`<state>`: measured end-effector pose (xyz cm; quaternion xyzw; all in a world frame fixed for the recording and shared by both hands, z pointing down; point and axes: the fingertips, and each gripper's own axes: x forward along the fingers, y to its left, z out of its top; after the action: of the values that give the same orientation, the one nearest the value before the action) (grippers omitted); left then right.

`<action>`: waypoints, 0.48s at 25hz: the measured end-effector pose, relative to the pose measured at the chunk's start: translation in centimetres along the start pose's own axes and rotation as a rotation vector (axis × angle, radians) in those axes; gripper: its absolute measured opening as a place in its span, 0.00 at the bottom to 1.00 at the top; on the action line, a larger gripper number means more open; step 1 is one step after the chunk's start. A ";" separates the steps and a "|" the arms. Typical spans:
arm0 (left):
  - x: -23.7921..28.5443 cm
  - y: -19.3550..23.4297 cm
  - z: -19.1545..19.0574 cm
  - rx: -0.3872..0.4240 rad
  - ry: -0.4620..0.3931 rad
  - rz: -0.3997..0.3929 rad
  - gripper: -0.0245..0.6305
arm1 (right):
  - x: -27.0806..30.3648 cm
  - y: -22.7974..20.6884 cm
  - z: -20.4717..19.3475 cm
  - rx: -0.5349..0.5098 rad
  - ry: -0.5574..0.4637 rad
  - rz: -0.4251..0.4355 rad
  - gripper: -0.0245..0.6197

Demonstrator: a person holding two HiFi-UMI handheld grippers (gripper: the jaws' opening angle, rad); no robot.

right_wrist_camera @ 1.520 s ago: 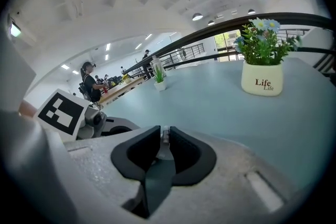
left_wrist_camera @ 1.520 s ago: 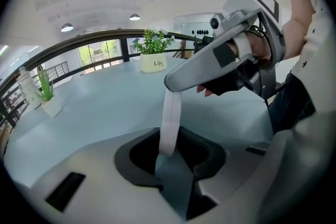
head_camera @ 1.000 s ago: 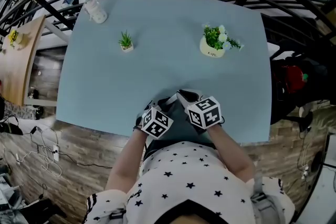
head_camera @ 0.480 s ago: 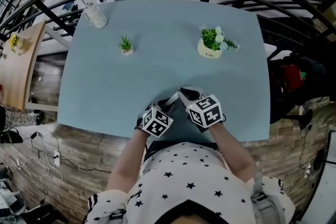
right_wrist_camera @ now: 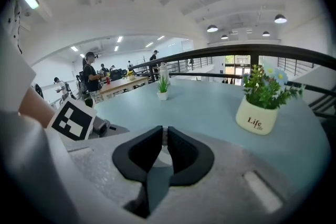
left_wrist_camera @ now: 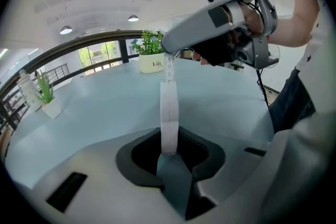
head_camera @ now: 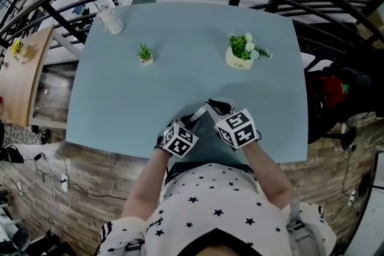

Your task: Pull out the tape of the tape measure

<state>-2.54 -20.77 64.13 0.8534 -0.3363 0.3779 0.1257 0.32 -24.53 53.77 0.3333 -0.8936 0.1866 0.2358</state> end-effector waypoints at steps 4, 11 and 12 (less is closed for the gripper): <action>0.1 0.1 0.0 -0.003 0.001 0.003 0.17 | -0.7 -1.2 1.4 0.000 -0.018 -0.009 0.10; -0.1 0.1 0.0 0.002 -0.002 0.005 0.17 | -1.0 -0.9 1.6 -0.013 -0.008 -0.009 0.10; -0.1 0.1 0.0 0.001 -0.002 0.005 0.17 | -1.2 -0.9 1.8 -0.015 -0.014 -0.013 0.10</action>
<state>-2.64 -20.79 64.07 0.8531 -0.3383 0.3775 0.1239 1.18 -25.43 51.80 0.3384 -0.8944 0.1761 0.2334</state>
